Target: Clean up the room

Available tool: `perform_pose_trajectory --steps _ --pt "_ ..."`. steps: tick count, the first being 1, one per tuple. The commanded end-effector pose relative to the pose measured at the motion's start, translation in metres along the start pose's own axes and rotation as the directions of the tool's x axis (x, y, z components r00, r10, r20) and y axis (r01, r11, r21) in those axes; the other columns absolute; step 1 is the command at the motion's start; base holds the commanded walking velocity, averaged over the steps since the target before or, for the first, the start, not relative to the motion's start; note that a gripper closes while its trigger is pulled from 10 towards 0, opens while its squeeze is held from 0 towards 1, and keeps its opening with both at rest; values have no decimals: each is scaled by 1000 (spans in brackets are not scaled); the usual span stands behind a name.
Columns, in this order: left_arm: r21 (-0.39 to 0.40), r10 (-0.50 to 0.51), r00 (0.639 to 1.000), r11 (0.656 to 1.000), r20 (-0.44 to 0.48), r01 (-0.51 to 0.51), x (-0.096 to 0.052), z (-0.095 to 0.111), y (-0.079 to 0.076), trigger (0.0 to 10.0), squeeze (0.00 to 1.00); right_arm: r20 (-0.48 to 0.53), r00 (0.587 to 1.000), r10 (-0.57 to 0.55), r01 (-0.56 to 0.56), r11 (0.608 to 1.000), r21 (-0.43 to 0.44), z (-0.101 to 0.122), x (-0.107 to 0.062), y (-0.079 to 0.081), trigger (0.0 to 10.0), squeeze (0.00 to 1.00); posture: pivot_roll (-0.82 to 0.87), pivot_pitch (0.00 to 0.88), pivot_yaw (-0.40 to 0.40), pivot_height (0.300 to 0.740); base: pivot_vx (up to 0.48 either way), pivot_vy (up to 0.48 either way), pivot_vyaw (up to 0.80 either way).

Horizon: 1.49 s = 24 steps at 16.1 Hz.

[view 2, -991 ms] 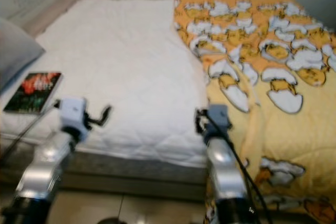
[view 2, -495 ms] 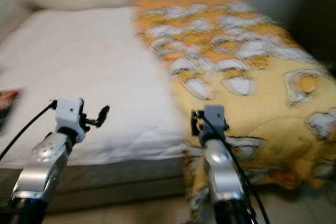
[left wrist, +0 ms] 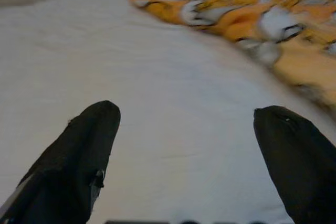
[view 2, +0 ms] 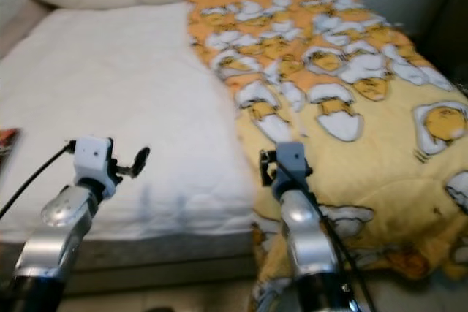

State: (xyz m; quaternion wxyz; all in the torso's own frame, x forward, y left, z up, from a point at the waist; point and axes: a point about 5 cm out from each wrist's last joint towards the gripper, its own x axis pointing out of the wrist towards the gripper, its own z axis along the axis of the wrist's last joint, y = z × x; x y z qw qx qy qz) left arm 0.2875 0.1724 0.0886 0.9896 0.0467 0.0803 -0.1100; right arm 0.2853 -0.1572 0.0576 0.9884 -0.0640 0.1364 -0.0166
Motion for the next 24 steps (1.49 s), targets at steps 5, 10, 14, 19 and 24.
perform_pose_trajectory --steps 5,10,14,19,24 --pt "49 14 1000 999 -20 -13 -2 -1 7 10000 141 -30 999 26 -26 1000 3 2 6 5 10000 0 60 0 20 740 59 0 160" --pt "115 -83 995 990 -47 87 -5 0 3 10000 145 -166 986 -24 19 999 -28 -7 29 -17 10000 1000 75 0 27 740 0 0 0" --pt "186 -188 979 962 -84 200 -20 6 3 10000 149 -255 966 -36 34 999 -13 -7 50 -34 10000 0 136 0 38 740 0 0 0" --pt "233 -357 922 893 -154 385 -51 14 -10 10000 149 -303 953 -14 29 999 46 -6 56 -45 10000 0 251 0 33 740 0 0 0" --pt "237 -394 892 866 -222 441 -85 24 -8 10000 149 -358 929 -96 105 994 6 -20 50 -58 10000 0 322 61 47 740 0 0 0"
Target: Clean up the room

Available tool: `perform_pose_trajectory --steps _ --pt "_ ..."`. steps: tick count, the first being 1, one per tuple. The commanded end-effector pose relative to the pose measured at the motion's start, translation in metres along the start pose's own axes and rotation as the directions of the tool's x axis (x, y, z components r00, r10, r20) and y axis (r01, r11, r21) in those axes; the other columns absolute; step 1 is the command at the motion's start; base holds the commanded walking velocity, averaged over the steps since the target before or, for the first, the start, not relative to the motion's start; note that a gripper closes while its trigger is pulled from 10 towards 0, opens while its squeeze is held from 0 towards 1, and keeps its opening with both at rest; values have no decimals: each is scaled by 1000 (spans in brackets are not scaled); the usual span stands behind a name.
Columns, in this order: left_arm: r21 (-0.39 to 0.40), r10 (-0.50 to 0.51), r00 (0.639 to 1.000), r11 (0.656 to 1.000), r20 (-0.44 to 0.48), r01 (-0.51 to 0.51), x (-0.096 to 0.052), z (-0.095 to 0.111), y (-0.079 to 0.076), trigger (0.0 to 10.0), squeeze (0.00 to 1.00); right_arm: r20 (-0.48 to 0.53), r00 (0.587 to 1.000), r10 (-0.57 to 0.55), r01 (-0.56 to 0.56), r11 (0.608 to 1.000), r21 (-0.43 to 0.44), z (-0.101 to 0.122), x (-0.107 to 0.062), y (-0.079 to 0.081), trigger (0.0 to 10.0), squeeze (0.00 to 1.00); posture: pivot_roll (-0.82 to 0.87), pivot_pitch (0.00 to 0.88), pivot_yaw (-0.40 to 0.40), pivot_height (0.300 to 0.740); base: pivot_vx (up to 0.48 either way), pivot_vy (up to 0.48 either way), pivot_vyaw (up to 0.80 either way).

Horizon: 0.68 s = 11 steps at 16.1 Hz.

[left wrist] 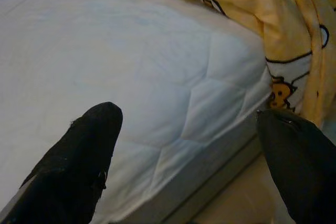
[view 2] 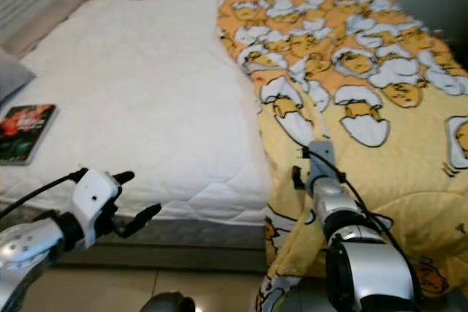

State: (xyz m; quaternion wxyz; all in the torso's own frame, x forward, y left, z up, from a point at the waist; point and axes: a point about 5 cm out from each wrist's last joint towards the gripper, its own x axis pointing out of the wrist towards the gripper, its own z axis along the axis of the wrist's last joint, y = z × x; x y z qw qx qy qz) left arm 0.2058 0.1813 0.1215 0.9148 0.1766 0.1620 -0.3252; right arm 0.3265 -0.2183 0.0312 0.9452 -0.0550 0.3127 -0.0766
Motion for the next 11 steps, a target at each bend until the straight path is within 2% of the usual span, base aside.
perform_pose_trajectory --steps 1,3,6,7,8,10,11 --pt "8 -14 1000 1000 9 14 -6 6 -1 10000 153 4 1000 -15 15 1000 16 0 0 -3 10000 0 329 77 52 740 0 0 0" --pt "12 -22 1000 1000 4 22 -15 11 -3 10000 153 20 999 -43 42 999 31 -2 0 -8 10000 0 343 109 58 740 0 0 0" --pt "4 -38 999 999 -13 38 -23 15 -7 10000 153 -17 996 -86 87 992 95 -14 -1 -15 10000 0 361 133 69 740 0 0 0" --pt "0 -55 998 998 -13 55 -25 16 -10 10000 149 -34 995 -97 100 989 106 -18 -2 -18 7882 0 363 134 69 740 0 0 0" --pt "-3 -67 998 998 -16 67 -26 17 -12 10000 153 -48 994 -98 103 988 115 -23 -2 -20 4980 0 364 136 72 740 0 0 0" --pt "-3 -73 997 997 -23 73 -28 17 -14 10000 153 -72 995 -73 81 991 111 -28 -3 -19 39 0 363 142 77 740 0 0 0" --pt "-4 -75 997 997 -27 75 -28 17 -14 10000 149 -76 995 -66 74 992 102 -29 -3 -19 0 0 362 145 76 740 0 0 0"
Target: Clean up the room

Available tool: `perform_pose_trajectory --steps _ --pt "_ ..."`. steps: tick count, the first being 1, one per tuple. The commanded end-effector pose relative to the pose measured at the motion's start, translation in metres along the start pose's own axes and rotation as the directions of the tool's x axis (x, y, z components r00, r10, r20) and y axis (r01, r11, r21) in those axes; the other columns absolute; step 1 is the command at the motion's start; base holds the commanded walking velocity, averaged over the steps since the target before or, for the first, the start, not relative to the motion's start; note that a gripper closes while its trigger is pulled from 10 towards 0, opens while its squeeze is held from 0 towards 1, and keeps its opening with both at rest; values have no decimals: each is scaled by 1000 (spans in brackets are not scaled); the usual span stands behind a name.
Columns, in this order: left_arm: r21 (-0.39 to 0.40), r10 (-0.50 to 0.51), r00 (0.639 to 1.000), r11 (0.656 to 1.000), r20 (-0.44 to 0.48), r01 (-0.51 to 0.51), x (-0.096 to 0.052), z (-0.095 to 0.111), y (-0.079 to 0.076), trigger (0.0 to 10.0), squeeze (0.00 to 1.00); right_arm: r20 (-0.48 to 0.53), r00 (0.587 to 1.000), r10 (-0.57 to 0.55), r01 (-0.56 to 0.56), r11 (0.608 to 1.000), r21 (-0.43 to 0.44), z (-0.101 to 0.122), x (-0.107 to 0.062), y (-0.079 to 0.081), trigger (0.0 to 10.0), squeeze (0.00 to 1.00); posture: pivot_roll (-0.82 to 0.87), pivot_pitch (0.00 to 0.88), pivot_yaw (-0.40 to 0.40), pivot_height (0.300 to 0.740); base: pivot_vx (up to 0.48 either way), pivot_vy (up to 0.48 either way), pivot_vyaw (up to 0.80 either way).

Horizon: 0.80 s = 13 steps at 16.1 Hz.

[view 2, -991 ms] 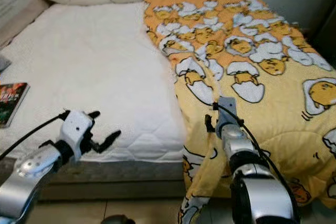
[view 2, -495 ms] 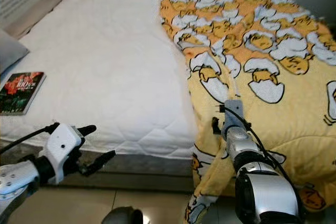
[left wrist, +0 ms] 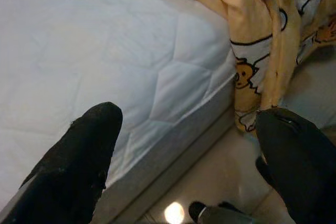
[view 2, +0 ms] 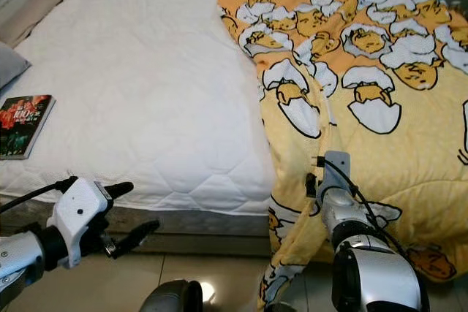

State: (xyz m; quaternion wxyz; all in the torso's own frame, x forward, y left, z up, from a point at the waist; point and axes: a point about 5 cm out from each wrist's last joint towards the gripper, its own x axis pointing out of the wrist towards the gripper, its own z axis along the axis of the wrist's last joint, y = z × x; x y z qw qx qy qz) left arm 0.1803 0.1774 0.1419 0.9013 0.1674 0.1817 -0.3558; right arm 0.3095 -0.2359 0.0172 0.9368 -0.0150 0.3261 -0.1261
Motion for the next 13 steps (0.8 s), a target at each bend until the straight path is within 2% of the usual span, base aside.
perform_pose_trajectory --steps 1,13 --pt "13 -1 1000 1000 -9 1 -4 2 0 10000 153 -27 1000 3 -3 1000 10 -7 0 -3 0 0 362 146 74 740 0 0 0" --pt "-11 5 1000 1000 -27 -6 -9 2 -5 10000 153 -30 1000 -8 8 1000 -1 -6 0 -9 0 0 369 150 59 740 0 0 0"
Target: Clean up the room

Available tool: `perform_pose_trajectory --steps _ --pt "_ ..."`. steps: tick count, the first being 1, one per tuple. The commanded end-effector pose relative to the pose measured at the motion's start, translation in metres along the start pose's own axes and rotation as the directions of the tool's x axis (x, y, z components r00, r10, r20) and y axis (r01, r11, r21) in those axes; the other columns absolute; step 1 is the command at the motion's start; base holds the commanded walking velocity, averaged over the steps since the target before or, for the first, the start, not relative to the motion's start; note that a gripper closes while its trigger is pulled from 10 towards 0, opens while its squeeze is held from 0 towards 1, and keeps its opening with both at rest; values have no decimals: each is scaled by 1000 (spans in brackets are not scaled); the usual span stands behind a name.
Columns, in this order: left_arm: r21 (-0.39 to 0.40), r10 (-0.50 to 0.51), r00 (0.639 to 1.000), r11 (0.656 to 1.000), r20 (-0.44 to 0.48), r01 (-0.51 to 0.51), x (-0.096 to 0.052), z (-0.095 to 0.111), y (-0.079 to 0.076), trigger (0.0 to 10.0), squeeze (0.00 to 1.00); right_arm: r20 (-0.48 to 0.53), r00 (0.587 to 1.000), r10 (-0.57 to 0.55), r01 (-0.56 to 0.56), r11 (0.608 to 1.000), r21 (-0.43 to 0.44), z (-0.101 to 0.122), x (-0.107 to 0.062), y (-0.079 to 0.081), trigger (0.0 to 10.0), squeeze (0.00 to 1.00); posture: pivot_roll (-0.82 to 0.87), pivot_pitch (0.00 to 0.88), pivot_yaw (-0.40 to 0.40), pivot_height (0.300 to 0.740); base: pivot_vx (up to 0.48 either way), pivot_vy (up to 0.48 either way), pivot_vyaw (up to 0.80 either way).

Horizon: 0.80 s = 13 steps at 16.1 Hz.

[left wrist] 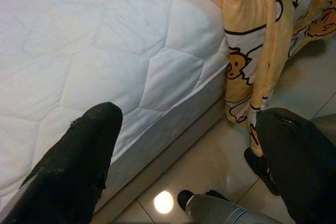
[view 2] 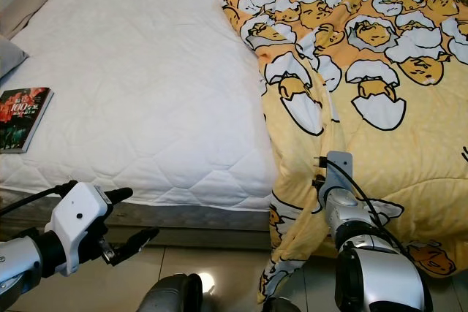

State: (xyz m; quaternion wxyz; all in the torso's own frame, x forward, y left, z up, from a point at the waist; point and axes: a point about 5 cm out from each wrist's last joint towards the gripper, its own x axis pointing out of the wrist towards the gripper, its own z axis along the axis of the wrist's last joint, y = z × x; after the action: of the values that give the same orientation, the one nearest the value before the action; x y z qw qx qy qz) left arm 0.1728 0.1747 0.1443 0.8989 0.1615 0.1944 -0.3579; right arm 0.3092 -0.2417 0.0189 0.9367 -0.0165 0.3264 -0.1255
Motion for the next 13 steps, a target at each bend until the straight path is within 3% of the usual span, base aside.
perform_pose_trajectory --steps 1,6,9,12,13 --pt "6 19 1000 1000 -9 -19 -4 0 2 10000 153 -28 1000 -8 8 1000 3 -7 0 -3 0 0 367 149 58 740 0 0 0" --pt "4 30 999 1000 -11 -29 3 -6 6 10000 153 -10 1000 29 -29 999 -29 -4 0 2 0 0 332 111 35 740 0 0 0" --pt "13 18 999 1000 -31 -17 11 -18 11 10000 157 14 996 90 -89 994 -58 0 -1 10 0 0 246 21 25 740 0 0 0" --pt "5 27 999 1000 -37 -27 18 -28 19 10000 157 33 980 198 -195 978 -78 4 -2 21 0 0 192 0 35 740 0 0 0" --pt "2 12 999 1000 -38 -11 21 -33 22 10000 153 36 937 346 -337 928 -157 4 -5 38 0 0 178 0 40 740 0 0 0"
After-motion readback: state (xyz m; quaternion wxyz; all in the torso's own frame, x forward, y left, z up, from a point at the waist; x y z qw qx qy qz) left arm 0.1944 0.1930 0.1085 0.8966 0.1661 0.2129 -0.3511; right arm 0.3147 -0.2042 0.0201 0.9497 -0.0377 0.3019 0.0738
